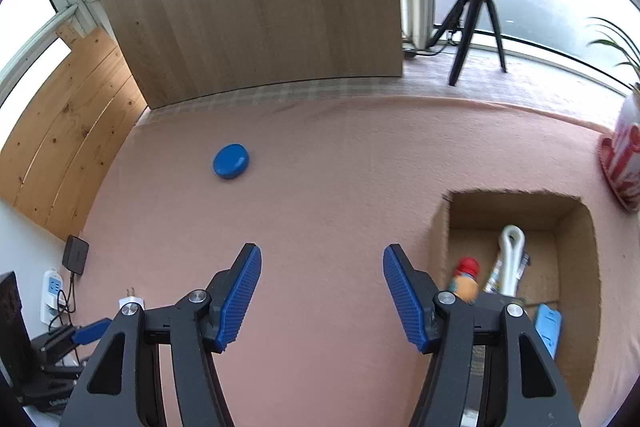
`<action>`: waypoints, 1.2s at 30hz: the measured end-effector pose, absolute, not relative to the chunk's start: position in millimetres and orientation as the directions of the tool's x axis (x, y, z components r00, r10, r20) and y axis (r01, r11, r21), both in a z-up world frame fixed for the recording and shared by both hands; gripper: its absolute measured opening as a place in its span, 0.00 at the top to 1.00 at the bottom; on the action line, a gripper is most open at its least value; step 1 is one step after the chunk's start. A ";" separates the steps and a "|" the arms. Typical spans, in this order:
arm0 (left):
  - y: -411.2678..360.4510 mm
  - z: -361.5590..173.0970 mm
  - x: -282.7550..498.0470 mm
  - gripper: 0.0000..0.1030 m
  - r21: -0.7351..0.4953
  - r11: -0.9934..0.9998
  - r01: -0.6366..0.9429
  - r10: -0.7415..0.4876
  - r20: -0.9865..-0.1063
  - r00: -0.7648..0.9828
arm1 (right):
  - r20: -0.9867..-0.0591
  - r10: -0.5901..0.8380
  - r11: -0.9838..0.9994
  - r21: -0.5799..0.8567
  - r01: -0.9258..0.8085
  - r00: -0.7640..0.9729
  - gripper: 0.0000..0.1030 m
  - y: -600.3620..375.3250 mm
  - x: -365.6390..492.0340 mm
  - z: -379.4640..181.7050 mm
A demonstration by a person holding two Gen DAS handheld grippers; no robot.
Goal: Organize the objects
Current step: 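Move the right tool to the blue round lid and close on it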
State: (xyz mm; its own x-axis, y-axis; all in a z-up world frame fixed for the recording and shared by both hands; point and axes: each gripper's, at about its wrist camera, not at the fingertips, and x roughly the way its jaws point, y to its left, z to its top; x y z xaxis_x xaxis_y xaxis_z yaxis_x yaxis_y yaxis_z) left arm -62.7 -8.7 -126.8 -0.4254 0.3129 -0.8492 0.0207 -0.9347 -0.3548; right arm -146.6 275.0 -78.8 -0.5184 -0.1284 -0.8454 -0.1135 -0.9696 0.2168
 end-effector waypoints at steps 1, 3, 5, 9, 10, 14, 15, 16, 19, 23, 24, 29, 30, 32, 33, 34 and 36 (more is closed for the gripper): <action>-14.4 -127.9 -60.8 0.39 -0.352 -0.936 0.034 0.305 -0.851 -0.427 | -0.847 -0.150 -0.968 0.230 -0.098 -0.510 0.42 268.9 -160.4 -81.5; -25.5 -130.2 -57.0 0.38 -0.343 -0.937 0.057 0.287 -0.856 -0.430 | -0.857 -0.169 -0.969 0.235 -0.077 -0.487 0.42 255.4 -185.8 -87.9; -34.1 -132.3 -53.8 0.38 -0.327 -0.942 0.075 0.265 -0.864 -0.429 | -0.869 -0.170 -0.974 0.219 -0.054 -0.465 0.42 240.6 -213.9 -96.2; -52.4 -134.4 -48.0 0.33 -0.306 -0.945 0.114 0.231 -0.873 -0.429 | -0.894 -0.154 -0.982 0.186 -0.035 -0.421 0.42 216.9 -259.9 -114.9; -56.0 -135.2 -47.6 0.31 -0.304 -0.944 0.126 0.225 -0.875 -0.428 | -0.899 -0.152 -0.983 0.182 -0.034 -0.410 0.42 210.8 -271.5 -120.6; -76.3 -136.6 -43.4 0.31 -0.310 -0.934 0.175 0.210 -0.877 -0.433 | -0.921 -0.127 -0.988 0.151 -0.038 -0.369 0.42 196.9 -303.4 -139.6; -80.5 -136.6 -42.8 0.31 -0.313 -0.931 0.185 0.208 -0.875 -0.437 | -0.925 -0.119 -0.989 0.141 -0.035 -0.360 0.42 193.3 -309.1 -143.3; -83.2 -136.6 -42.4 0.31 -0.316 -0.929 0.192 0.206 -0.874 -0.440 | -0.933 -0.112 -0.991 0.128 -0.026 -0.343 0.42 189.3 -316.0 -148.2; -90.8 -136.9 -40.9 0.30 -0.331 -0.920 0.211 0.210 -0.869 -0.448 | -0.946 -0.092 -0.995 0.099 -0.007 -0.310 0.42 179.1 -326.8 -158.1; -95.8 -137.5 -39.7 0.29 -0.345 -0.912 0.222 0.217 -0.865 -0.453 | -0.951 -0.087 -0.996 0.091 0.003 -0.298 0.42 170.9 -332.3 -162.6; -96.6 -137.7 -39.8 0.29 -0.347 -0.911 0.223 0.218 -0.864 -0.453 | -0.952 -0.088 -0.996 0.090 0.007 -0.292 0.42 169.9 -333.6 -164.1; -93.5 -135.8 -37.7 0.29 -0.344 -0.912 0.225 0.215 -0.865 -0.453 | -0.962 -0.053 -0.999 0.053 0.009 -0.266 0.42 164.1 -339.4 -172.9; -93.1 -135.7 -38.4 0.29 -0.345 -0.911 0.225 0.215 -0.865 -0.453 | -0.964 -0.056 -0.998 0.056 0.006 -0.261 0.44 164.5 -339.1 -174.2; -92.6 -135.8 -39.2 0.29 -0.343 -0.912 0.225 0.214 -0.866 -0.452 | -0.965 -0.055 -0.998 0.057 -0.001 -0.256 0.54 165.9 -338.6 -175.4; -91.8 -135.8 -39.4 0.29 -0.342 -0.913 0.223 0.214 -0.866 -0.451 | -0.965 -0.051 -0.999 0.054 -0.003 -0.256 0.55 166.8 -336.9 -175.1; -91.2 -136.1 -39.8 0.29 -0.341 -0.914 0.221 0.215 -0.867 -0.450 | -0.967 -0.058 -0.998 0.060 -0.004 -0.250 0.55 168.1 -334.9 -175.4; -88.3 -137.6 -41.5 0.29 -0.340 -0.916 0.213 0.218 -0.868 -0.447 | -0.966 -0.072 -0.997 0.076 -0.006 -0.246 0.55 171.8 -327.8 -174.5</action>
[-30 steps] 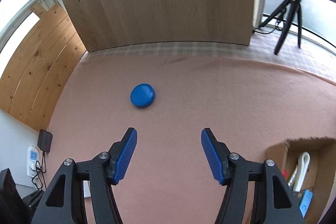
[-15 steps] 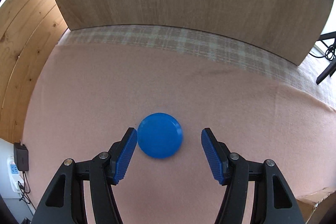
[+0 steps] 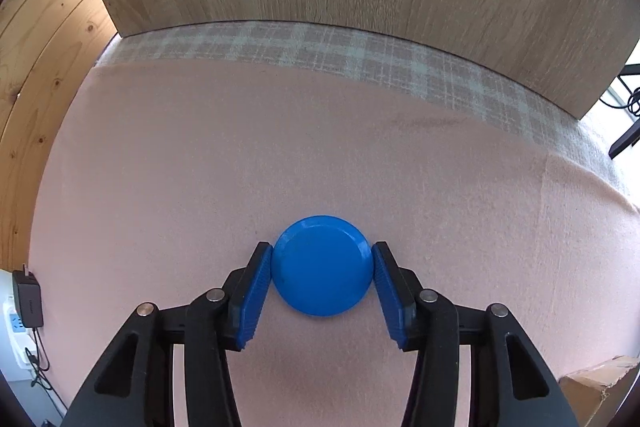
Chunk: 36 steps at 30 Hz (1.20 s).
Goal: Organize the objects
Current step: 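Move the right tool to the blue round lid and close on it, then grasp the white charger plug with the left tool while the right tool lifts the lid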
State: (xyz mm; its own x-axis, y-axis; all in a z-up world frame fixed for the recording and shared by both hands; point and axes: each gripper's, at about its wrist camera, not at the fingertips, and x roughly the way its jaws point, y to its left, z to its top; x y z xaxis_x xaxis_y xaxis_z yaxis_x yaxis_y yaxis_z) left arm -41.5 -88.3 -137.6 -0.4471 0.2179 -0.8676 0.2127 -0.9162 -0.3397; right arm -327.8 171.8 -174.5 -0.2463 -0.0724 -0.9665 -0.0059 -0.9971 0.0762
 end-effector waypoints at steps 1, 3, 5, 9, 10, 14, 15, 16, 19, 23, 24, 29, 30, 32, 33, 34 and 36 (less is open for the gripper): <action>-87.2 -138.2 -41.0 0.29 -0.337 -0.918 0.209 0.218 -0.870 -0.443 | -0.966 -0.080 -0.996 0.084 -0.005 -0.244 0.55 173.5 -323.5 -174.4; -82.9 -141.8 -47.1 0.29 -0.334 -0.922 0.198 0.222 -0.873 -0.435 | -0.966 -0.093 -0.995 0.097 -0.006 -0.242 0.55 179.4 -308.7 -174.0; -76.0 -144.4 -50.1 0.29 -0.325 -0.928 0.182 0.223 -0.876 -0.427 | -0.964 -0.117 -0.992 0.123 -0.011 -0.239 0.55 187.2 -290.3 -173.8; -65.5 -150.9 -57.6 0.29 -0.315 -0.934 0.166 0.226 -0.884 -0.409 | -0.957 -0.145 -0.988 0.154 -0.017 -0.252 0.55 200.5 -241.1 -173.5; -61.9 -152.4 -58.3 0.29 -0.309 -0.937 0.161 0.224 -0.888 -0.402 | -0.955 -0.151 -0.987 0.161 -0.020 -0.254 0.55 203.9 -230.3 -171.5; -48.6 -157.2 -66.2 0.30 -0.279 -0.950 0.137 0.209 -0.899 -0.386 | -0.952 -0.152 -0.986 0.165 -0.029 -0.264 0.55 212.5 -191.0 -168.6; -46.1 -159.1 -68.1 0.30 -0.272 -0.953 0.134 0.204 -0.901 -0.383 | -0.952 -0.153 -0.986 0.167 -0.031 -0.265 0.55 214.2 -183.1 -168.1; -43.6 -161.0 -69.3 0.30 -0.266 -0.955 0.130 0.200 -0.904 -0.377 | -0.951 -0.151 -0.986 0.164 -0.027 -0.268 0.55 214.5 -173.5 -167.4; -37.2 -166.8 -71.0 0.30 -0.248 -0.961 0.124 0.188 -0.912 -0.365 | -0.951 -0.126 -0.991 0.133 -0.008 -0.284 0.55 210.9 -149.8 -166.3; -34.8 -181.1 -76.2 0.43 -0.219 -0.968 0.123 0.166 -0.925 -0.342 | -0.946 -0.086 -0.996 0.089 0.004 -0.314 0.55 207.2 -119.9 -162.6; -35.2 -182.4 -75.4 0.43 -0.213 -0.969 0.124 0.159 -0.924 -0.349 | -0.944 -0.089 -0.996 0.094 0.000 -0.318 0.55 206.9 -114.7 -162.6; -35.3 -184.0 -78.4 0.44 -0.205 -0.969 0.136 0.146 -0.924 -0.354 | -0.940 -0.081 -0.995 0.094 -0.025 -0.331 0.55 203.2 -97.8 -163.4; -35.3 -183.8 -79.2 0.43 -0.203 -0.969 0.139 0.143 -0.924 -0.354 | -0.939 -0.079 -0.995 0.094 -0.030 -0.334 0.55 208.9 -87.5 -160.6; -35.3 -185.0 -78.9 0.44 -0.196 -0.972 0.133 0.138 -0.925 -0.354 | -0.939 -0.084 -0.994 0.101 -0.034 -0.333 0.55 208.8 -80.7 -159.8; -32.4 -184.2 -81.4 0.44 -0.191 -0.973 0.128 0.134 -0.925 -0.355 | -0.939 -0.082 -0.994 0.100 -0.036 -0.335 0.55 208.5 -78.5 -159.2; -32.6 -184.3 -81.5 0.44 -0.190 -0.973 0.132 0.132 -0.925 -0.357 | -0.938 -0.079 -0.995 0.097 -0.036 -0.337 0.55 205.1 -78.8 -159.9; -32.7 -183.8 -82.2 0.54 -0.183 -0.973 0.137 0.123 -0.925 -0.359 | -0.937 -0.073 -0.995 0.092 -0.040 -0.342 0.55 204.3 -76.6 -159.1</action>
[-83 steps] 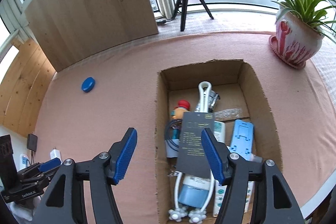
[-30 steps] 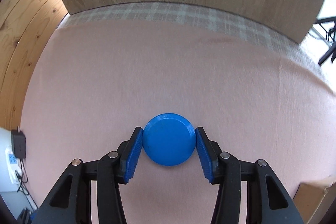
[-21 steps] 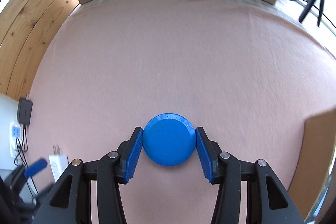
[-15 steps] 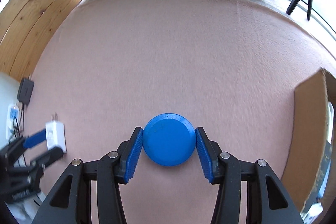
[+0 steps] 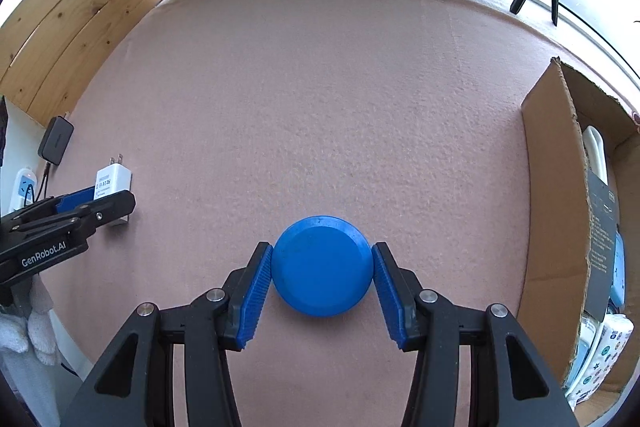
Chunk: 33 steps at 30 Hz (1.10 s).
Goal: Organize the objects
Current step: 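Grasp the white charger plug with the left tool while the right tool lifts the lid, then carry the charger with the left tool over the box while the right tool carries the lid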
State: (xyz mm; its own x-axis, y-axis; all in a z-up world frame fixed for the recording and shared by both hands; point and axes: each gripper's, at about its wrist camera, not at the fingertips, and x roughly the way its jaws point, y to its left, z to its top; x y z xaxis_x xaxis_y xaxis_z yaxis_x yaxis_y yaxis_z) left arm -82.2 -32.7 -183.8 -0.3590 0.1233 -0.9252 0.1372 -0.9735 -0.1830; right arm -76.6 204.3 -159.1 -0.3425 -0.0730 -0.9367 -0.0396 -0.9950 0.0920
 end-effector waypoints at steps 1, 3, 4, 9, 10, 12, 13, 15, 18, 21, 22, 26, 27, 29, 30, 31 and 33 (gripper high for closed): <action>-35.7 -184.8 -84.0 0.56 -0.185 -0.973 0.140 0.124 -0.924 -0.361 | -0.936 -0.072 -0.995 0.092 -0.040 -0.345 0.55 204.2 -75.6 -158.4; -35.7 -184.2 -85.8 0.59 -0.189 -0.972 0.140 0.126 -0.922 -0.367 | -0.934 -0.071 -0.995 0.092 -0.046 -0.350 0.55 204.0 -73.4 -157.4; -35.8 -184.3 -85.9 0.61 -0.186 -0.973 0.138 0.123 -0.921 -0.369 | -0.933 -0.072 -0.994 0.095 -0.047 -0.352 0.55 204.0 -72.1 -156.8; -36.2 -180.5 -84.3 0.62 -0.206 -0.969 0.139 0.142 -0.918 -0.370 | -0.927 -0.078 -0.993 0.104 -0.054 -0.367 0.55 204.8 -65.0 -151.8; -34.2 -179.2 -79.5 0.62 -0.212 -0.968 0.136 0.148 -0.916 -0.372 | -0.926 -0.078 -0.993 0.106 -0.055 -0.371 0.55 205.3 -63.6 -150.3; -31.0 -175.8 -80.3 0.62 -0.223 -0.966 0.129 0.161 -0.912 -0.377 | -0.921 -0.081 -0.992 0.112 -0.061 -0.380 0.55 207.5 -60.7 -146.6; -28.4 -174.4 -80.2 0.62 -0.230 -0.965 0.124 0.168 -0.910 -0.379 | -0.919 -0.084 -0.991 0.117 -0.064 -0.386 0.55 209.5 -59.3 -144.1; -21.0 -171.1 -79.4 0.62 -0.241 -0.964 0.114 0.181 -0.906 -0.383 | -0.913 -0.087 -0.989 0.127 -0.073 -0.399 0.55 214.8 -55.8 -138.6; -8.4 -164.5 -80.9 0.62 -0.260 -0.962 0.087 0.208 -0.897 -0.389 | -0.904 -0.094 -0.986 0.143 -0.090 -0.416 0.55 223.8 -51.1 -131.4; 12.7 -155.7 -85.5 0.62 -0.272 -0.961 0.052 0.230 -0.887 -0.400 | -0.892 -0.104 -0.979 0.168 -0.111 -0.439 0.55 237.4 -45.2 -121.9; 18.9 -152.3 -87.5 0.62 -0.279 -0.960 0.040 0.240 -0.883 -0.403 | -0.889 -0.105 -0.978 0.174 -0.116 -0.446 0.55 242.4 -44.1 -118.6; 50.1 -137.9 -96.0 0.62 -0.304 -0.953 -0.016 0.283 -0.865 -0.415 | -0.870 -0.092 -0.973 0.182 -0.143 -0.485 0.55 265.9 -36.1 -100.0; 57.9 -133.7 -96.5 0.62 -0.310 -0.950 -0.034 0.295 -0.859 -0.419 | -0.865 -0.085 -0.972 0.182 -0.151 -0.495 0.55 272.3 -33.9 -95.2; 80.4 -127.0 -105.3 0.62 -0.317 -0.946 -0.069 0.315 -0.849 -0.424 | -0.857 -0.069 -0.970 0.178 -0.168 -0.511 0.55 285.7 -29.4 -85.8; 89.3 -122.7 -108.4 0.62 -0.320 -0.944 -0.087 0.325 -0.844 -0.427 | -0.852 -0.060 -0.968 0.176 -0.177 -0.520 0.55 292.4 -27.0 -81.8; 107.3 -122.9 -116.3 0.62 -0.321 -0.941 -0.105 0.334 -0.840 -0.428 | -0.847 -0.051 -0.966 0.176 -0.189 -0.529 0.55 301.3 -24.8 -77.3; 129.7 -116.9 -123.7 0.62 -0.329 -0.934 -0.142 0.357 -0.831 -0.426 | -0.842 -0.032 -0.963 0.170 -0.208 -0.539 0.55 315.9 -20.7 -71.5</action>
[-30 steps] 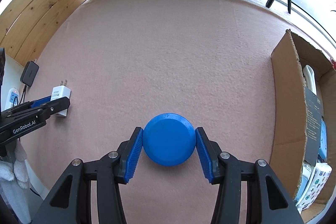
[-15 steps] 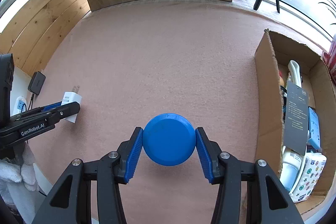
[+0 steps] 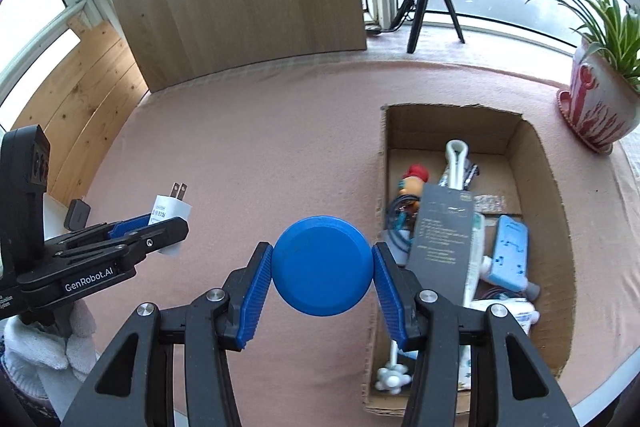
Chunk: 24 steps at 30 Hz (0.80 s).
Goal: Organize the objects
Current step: 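Carry the charger with the left tool over the box while the right tool carries the lid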
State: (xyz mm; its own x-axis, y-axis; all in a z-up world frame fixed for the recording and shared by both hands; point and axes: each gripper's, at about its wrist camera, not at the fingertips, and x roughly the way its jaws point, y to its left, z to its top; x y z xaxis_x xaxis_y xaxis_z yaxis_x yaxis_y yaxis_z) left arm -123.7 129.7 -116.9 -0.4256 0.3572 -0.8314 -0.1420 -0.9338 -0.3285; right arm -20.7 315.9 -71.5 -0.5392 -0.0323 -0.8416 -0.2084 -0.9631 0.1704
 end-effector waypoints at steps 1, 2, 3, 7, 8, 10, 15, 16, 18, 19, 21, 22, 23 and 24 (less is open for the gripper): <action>140.9 -114.6 -126.9 0.62 -0.333 -0.929 -0.159 0.369 -0.827 -0.423 | -0.838 -0.018 -0.961 0.165 -0.222 -0.545 0.55 325.0 -18.5 -68.4; 154.4 -112.3 -131.2 0.62 -0.336 -0.925 -0.180 0.381 -0.824 -0.421 | -0.836 -0.006 -0.959 0.160 -0.235 -0.549 0.55 333.4 -16.8 -65.7; 167.0 -110.6 -135.2 0.62 -0.337 -0.921 -0.194 0.388 -0.821 -0.419 | -0.834 0.006 -0.956 0.156 -0.247 -0.552 0.55 341.2 -14.9 -63.7; 214.4 -99.8 -147.9 0.62 -0.346 -0.902 -0.257 0.426 -0.807 -0.409 | -0.828 0.057 -0.944 0.138 -0.301 -0.559 0.55 379.1 -10.1 -58.9; 226.4 -98.1 -151.2 0.62 -0.343 -0.899 -0.272 0.431 -0.805 -0.408 | -0.828 0.066 -0.941 0.134 -0.310 -0.557 0.55 386.4 -9.8 -58.5; 248.5 -95.1 -157.5 0.62 -0.342 -0.893 -0.293 0.440 -0.801 -0.406 | -0.828 0.085 -0.936 0.124 -0.330 -0.554 0.55 403.4 -9.2 -58.9; 293.7 -93.6 -179.7 0.62 -0.347 -0.878 -0.330 0.462 -0.797 -0.389 | -0.837 0.082 -0.927 0.134 -0.349 -0.541 0.55 431.1 -13.8 -65.9; 298.8 -93.7 -182.2 0.62 -0.346 -0.877 -0.334 0.462 -0.798 -0.387 | -0.839 0.085 -0.926 0.132 -0.353 -0.537 0.55 435.0 -16.1 -68.6; 311.4 -95.6 -189.5 0.62 -0.343 -0.877 -0.337 0.460 -0.801 -0.384 | -0.846 0.084 -0.925 0.131 -0.357 -0.527 0.55 440.5 -19.6 -74.0; 316.3 -96.5 -193.3 0.62 -0.345 -0.876 -0.338 0.462 -0.801 -0.381 | -0.848 0.078 -0.923 0.137 -0.359 -0.524 0.55 444.0 -21.6 -76.8; 325.5 -98.7 -199.5 0.62 -0.342 -0.876 -0.340 0.460 -0.804 -0.376 | -0.851 0.067 -0.923 0.146 -0.357 -0.521 0.55 448.1 -24.6 -81.8; 328.8 -100.4 -202.0 0.62 -0.338 -0.877 -0.341 0.457 -0.807 -0.376 | -0.853 0.067 -0.923 0.144 -0.358 -0.517 0.55 450.6 -26.7 -84.8; 332.9 -101.9 -205.0 0.62 -0.333 -0.879 -0.341 0.452 -0.810 -0.374 | -0.855 0.069 -0.923 0.142 -0.359 -0.515 0.55 452.5 -28.2 -86.9; 335.3 -104.7 -207.9 0.62 -0.331 -0.880 -0.341 0.449 -0.813 -0.371 | -0.856 0.070 -0.922 0.141 -0.361 -0.512 0.55 454.1 -29.8 -88.7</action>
